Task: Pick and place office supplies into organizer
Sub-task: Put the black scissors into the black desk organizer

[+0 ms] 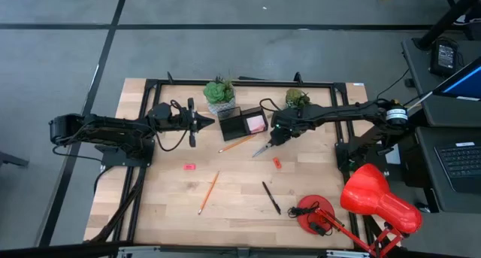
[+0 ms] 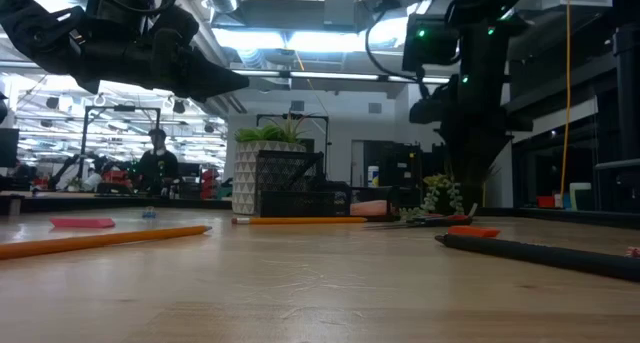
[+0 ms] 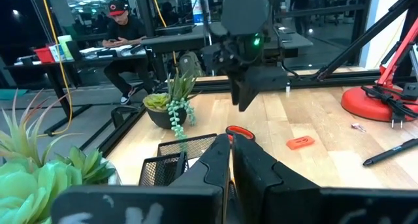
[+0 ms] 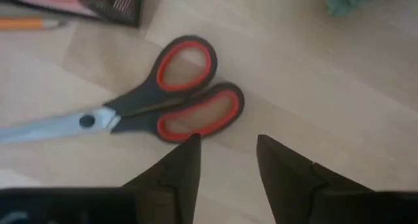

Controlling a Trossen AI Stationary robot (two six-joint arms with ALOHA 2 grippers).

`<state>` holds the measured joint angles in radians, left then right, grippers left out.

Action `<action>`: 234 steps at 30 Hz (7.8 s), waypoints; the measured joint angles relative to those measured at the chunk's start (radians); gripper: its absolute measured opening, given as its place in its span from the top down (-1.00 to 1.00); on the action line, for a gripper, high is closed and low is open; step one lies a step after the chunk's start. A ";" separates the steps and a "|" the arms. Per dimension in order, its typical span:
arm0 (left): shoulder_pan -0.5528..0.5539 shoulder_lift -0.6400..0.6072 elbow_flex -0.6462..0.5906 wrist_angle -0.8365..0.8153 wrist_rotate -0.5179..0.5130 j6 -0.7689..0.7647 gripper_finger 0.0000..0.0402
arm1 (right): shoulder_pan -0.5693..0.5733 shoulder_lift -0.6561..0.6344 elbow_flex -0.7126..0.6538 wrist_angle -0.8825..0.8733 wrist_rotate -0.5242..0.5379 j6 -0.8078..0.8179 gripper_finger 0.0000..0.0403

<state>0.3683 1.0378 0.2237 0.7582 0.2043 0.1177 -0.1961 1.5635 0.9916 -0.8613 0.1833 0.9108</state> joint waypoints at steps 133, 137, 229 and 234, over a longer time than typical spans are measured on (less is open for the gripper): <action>-0.250 0.242 0.337 -0.029 -0.242 -0.159 0.25 | 0.312 -0.040 0.000 1.189 0.690 -1.127 0.95; -0.251 0.289 0.377 -0.028 -0.243 -0.149 0.25 | 0.312 -0.039 0.000 1.211 0.691 -1.156 0.95; 0.021 0.085 0.289 -0.132 -0.157 0.138 0.86 | 0.496 -0.041 -0.001 0.911 0.822 -0.860 0.99; 0.055 0.123 0.289 -0.147 -0.110 0.132 0.86 | 0.494 -0.041 -0.001 0.911 0.814 -0.865 0.99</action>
<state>0.4229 1.1605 0.5129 0.6110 0.0939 0.2498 0.2981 1.5223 0.9905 0.0498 0.9977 0.0460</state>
